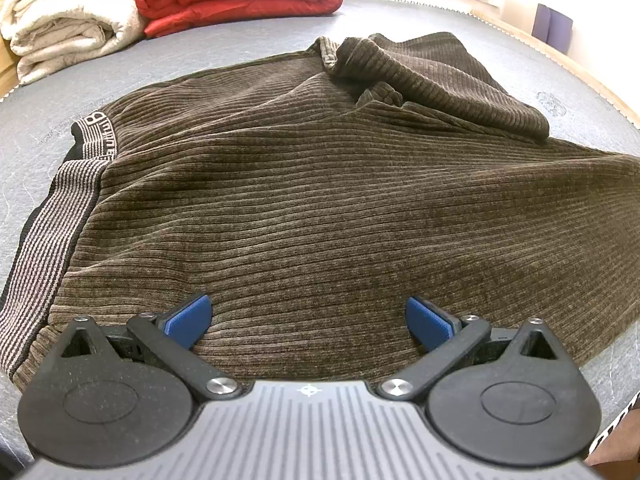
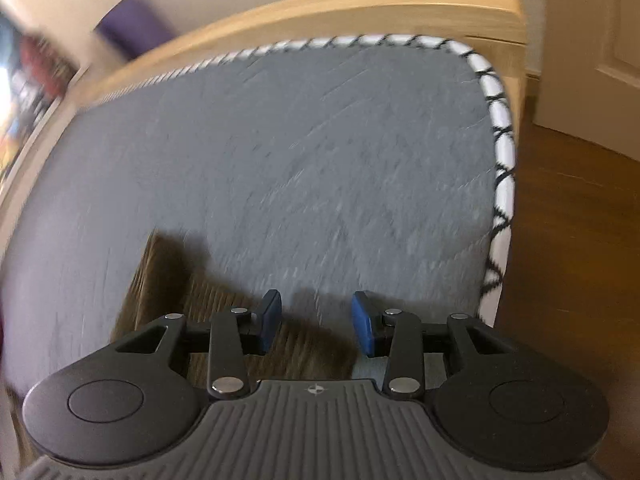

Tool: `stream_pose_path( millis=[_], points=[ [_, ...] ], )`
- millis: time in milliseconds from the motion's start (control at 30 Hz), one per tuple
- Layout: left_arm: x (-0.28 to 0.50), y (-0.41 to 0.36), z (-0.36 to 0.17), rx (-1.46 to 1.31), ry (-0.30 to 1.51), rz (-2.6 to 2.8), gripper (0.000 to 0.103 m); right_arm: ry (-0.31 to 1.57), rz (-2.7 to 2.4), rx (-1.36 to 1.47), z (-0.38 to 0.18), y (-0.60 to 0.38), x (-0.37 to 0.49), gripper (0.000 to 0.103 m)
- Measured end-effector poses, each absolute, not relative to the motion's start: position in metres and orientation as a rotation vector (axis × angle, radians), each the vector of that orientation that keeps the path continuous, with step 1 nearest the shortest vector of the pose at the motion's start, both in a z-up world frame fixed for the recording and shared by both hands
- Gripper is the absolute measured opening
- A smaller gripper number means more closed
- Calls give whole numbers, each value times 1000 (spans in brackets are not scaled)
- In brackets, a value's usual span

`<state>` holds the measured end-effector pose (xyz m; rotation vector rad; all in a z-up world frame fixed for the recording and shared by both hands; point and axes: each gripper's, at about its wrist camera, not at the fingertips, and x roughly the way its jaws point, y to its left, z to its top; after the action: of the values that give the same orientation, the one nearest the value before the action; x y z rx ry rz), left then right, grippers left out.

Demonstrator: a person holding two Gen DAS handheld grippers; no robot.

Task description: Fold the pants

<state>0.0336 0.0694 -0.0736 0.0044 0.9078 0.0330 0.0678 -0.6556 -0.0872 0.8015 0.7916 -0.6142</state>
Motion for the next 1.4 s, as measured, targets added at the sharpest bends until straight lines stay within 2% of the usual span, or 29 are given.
stream_pose_path(
  millis=[100,133,167,200,300,333,400,500,600,633,700,733,933,1033,1067,1100,1200,1400],
  points=[
    [34,69,-74,5,910,34,103,824,-575,766,-85,-641,67,42],
    [34,69,-74,5,910,34,103,835,-560,773,-86,-637,67,39],
    [33,69,-74,5,911,34,103,844,-553,773,-87,-635,66,21],
    [33,69,-74,5,912,34,103,845,-561,758,-84,-629,64,16],
    [33,69,-72,6,920,30,103,740,-673,669,-60,-628,57,10],
    [32,68,-72,11,921,30,103,693,-723,667,-53,-632,53,0],
    [31,67,-71,19,925,26,103,671,-854,633,-45,-641,43,0],
    [32,67,-71,16,934,25,103,810,-826,709,-65,-649,37,0],
    [33,66,-71,16,936,29,103,743,-759,745,-55,-638,39,5],
    [33,66,-71,17,936,29,103,753,-719,723,-53,-633,45,12],
    [32,67,-71,17,935,24,103,811,-697,683,-56,-621,56,48],
    [32,67,-70,17,936,21,103,832,-710,693,-59,-620,57,50],
    [32,66,-70,19,939,20,103,865,-773,836,-76,-624,51,49],
    [32,66,-70,19,939,20,103,879,-802,803,-73,-621,54,37],
    [32,66,-70,19,939,19,103,875,-817,796,-74,-622,54,20],
    [32,66,-70,21,937,19,103,854,-820,796,-73,-622,52,15],
    [30,62,-66,40,934,18,103,741,-854,729,-55,-619,48,12],
    [14,41,-46,111,842,-91,98,838,-969,753,-67,-621,47,14]
  ],
)
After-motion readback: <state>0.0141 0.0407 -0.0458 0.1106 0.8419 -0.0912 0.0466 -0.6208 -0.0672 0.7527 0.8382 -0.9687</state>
